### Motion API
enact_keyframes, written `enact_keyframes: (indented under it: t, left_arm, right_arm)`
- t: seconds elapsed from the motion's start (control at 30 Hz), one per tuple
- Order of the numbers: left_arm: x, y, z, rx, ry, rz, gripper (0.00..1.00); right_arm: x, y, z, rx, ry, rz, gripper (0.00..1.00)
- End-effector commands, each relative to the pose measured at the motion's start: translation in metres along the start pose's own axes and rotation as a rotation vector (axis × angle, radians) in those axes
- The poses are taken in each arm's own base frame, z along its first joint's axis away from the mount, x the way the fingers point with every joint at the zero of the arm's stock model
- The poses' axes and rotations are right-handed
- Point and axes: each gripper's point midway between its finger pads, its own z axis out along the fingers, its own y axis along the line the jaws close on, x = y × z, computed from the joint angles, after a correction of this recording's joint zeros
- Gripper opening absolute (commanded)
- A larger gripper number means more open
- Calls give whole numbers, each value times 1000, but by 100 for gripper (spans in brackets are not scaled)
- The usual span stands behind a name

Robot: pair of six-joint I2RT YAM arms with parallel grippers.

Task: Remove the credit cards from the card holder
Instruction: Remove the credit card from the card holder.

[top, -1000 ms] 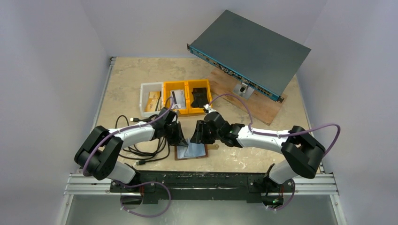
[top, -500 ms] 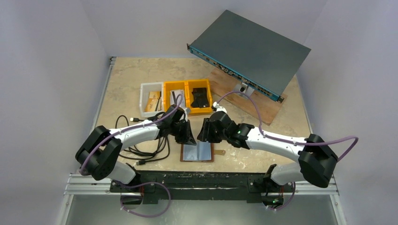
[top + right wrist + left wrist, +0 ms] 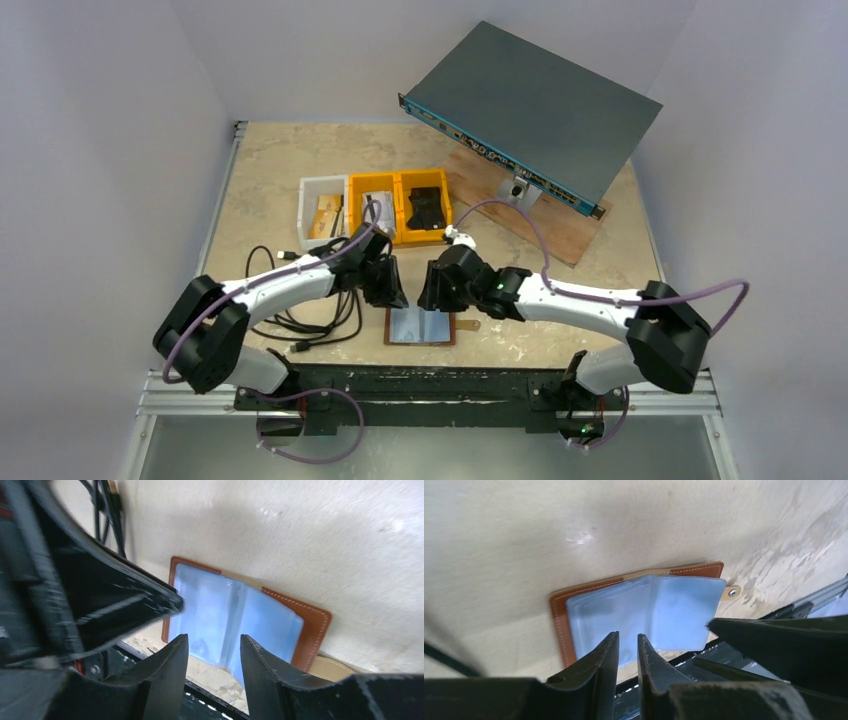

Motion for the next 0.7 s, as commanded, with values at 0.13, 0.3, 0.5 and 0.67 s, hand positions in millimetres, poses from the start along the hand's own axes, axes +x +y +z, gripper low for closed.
enact_keyframes:
  t: [0.13,0.3,0.5,0.67]
  left_arm:
    - [-23,50,-37,-103,-154,-101,23]
    - [-26,59,-49,-105,-186,-113,23]
    - [-26,57,-49,-86,-181,-113,23]
    - [-26,55,-48,-75,-173,-105,23]
  right_arm:
    - [11,20,36,21,56,-78,47]
    - [12,21,49,139,47,-165,50]
    - [26,11,64,248,81,-220,50]
    - [33,-5,64,336,98,-245,50]
